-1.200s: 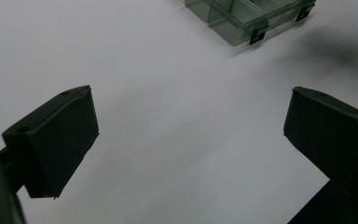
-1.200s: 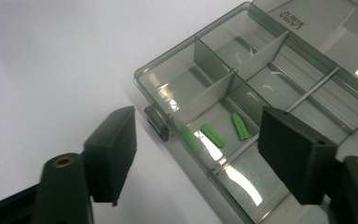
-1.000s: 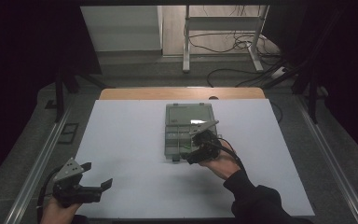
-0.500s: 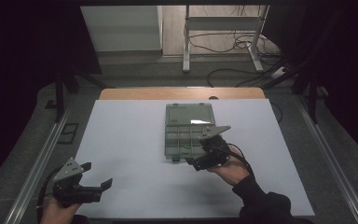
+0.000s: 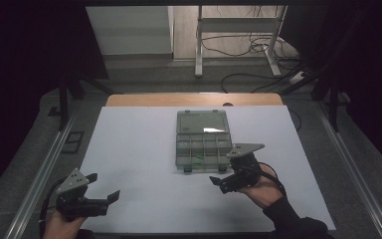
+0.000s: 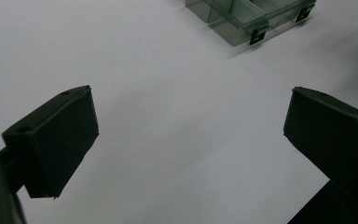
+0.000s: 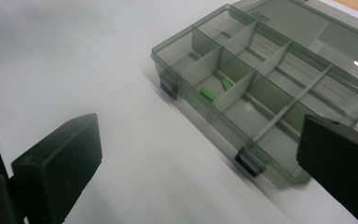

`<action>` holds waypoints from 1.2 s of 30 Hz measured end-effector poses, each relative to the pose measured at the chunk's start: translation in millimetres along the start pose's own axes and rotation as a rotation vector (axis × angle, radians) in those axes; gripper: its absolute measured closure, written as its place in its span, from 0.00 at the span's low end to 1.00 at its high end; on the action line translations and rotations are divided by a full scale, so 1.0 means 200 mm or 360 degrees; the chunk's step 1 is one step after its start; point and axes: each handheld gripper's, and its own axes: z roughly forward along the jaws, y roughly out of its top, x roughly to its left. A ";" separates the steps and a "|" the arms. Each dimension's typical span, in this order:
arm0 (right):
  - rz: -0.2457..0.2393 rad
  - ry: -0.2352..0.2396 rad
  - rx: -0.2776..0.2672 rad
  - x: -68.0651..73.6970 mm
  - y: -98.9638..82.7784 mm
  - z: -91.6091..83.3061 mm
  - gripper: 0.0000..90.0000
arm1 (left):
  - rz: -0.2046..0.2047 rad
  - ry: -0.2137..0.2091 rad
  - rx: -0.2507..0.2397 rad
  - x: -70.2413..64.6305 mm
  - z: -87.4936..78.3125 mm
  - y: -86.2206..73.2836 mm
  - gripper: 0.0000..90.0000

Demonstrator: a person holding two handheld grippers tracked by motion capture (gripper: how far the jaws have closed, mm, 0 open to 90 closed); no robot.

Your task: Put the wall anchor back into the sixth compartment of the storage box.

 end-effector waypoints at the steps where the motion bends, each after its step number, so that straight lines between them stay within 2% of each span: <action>1: -0.0006 -0.0003 0.0003 0.00 -0.01 -0.01 0.00 | 0.0000 0.0000 -0.0001 0.00 0.00 0.00 0.04; 10: 0.0022 -0.0032 -0.0021 -0.01 -0.09 -0.13 0.00 | -0.0001 0.0005 -0.0002 0.00 0.00 0.00 0.04; 21: 0.0088 -0.0126 -0.0047 -0.04 -0.19 -0.26 0.00 | -0.0001 0.0002 -0.0003 0.00 -0.01 0.00 0.04; 28: 0.0106 -0.0152 -0.0036 -0.05 -0.25 -0.32 0.00 | -0.0003 0.0003 -0.0003 0.00 -0.01 0.00 0.04; 36: 0.0165 -0.0211 -0.0045 -0.09 -0.32 -0.38 0.00 | -0.0004 0.0004 -0.0005 0.00 -0.01 -0.01 0.04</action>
